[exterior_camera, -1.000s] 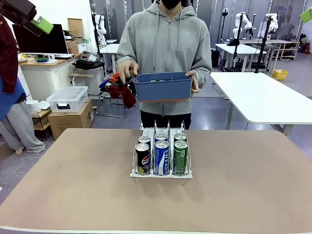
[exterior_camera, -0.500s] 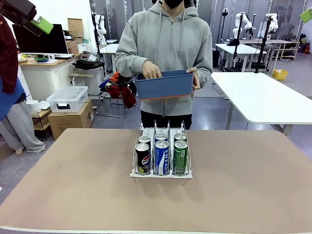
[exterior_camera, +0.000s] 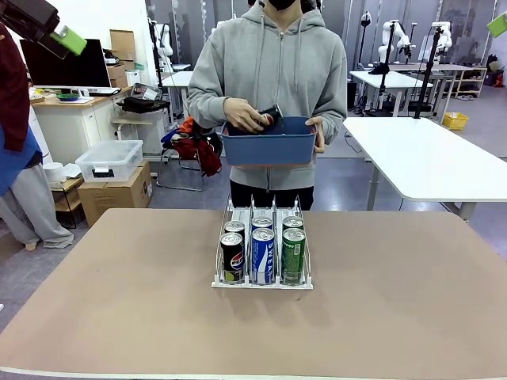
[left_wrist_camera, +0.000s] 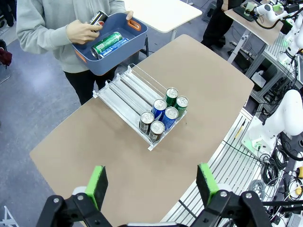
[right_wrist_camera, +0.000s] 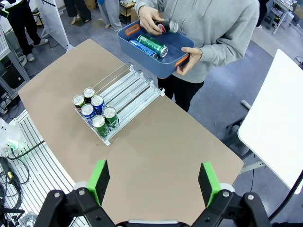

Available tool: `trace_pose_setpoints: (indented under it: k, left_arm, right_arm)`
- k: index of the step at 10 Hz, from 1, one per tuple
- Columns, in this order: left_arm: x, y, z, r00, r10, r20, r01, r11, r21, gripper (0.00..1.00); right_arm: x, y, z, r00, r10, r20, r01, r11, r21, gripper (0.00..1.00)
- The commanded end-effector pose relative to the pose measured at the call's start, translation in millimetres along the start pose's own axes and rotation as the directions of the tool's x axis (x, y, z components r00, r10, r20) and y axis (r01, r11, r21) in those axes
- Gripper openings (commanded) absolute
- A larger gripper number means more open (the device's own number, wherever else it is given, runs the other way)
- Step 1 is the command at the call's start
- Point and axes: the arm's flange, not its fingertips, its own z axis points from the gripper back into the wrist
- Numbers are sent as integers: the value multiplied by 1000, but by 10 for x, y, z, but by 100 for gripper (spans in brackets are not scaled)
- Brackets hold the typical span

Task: Fill the beverage cans into the dispenser.
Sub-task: Pick up the Pepsi coke handed by the human.

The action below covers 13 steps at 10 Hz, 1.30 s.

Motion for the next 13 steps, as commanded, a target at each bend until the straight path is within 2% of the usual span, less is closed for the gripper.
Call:
trace_pose_setpoints:
  k: [1, 13]
  left_arm:
    - [-13, 6, 9, 1000, 2, -1, -2, 1000, -15, 100]
    - [-13, 6, 9, 1000, 2, -1, -2, 1000, -15, 100]
  right_arm:
    - [-7, 5, 1, 1000, -1, -2, 1, 1000, 7, 100]
    - [-7, 5, 1, 1000, -1, -2, 1, 1000, 7, 100]
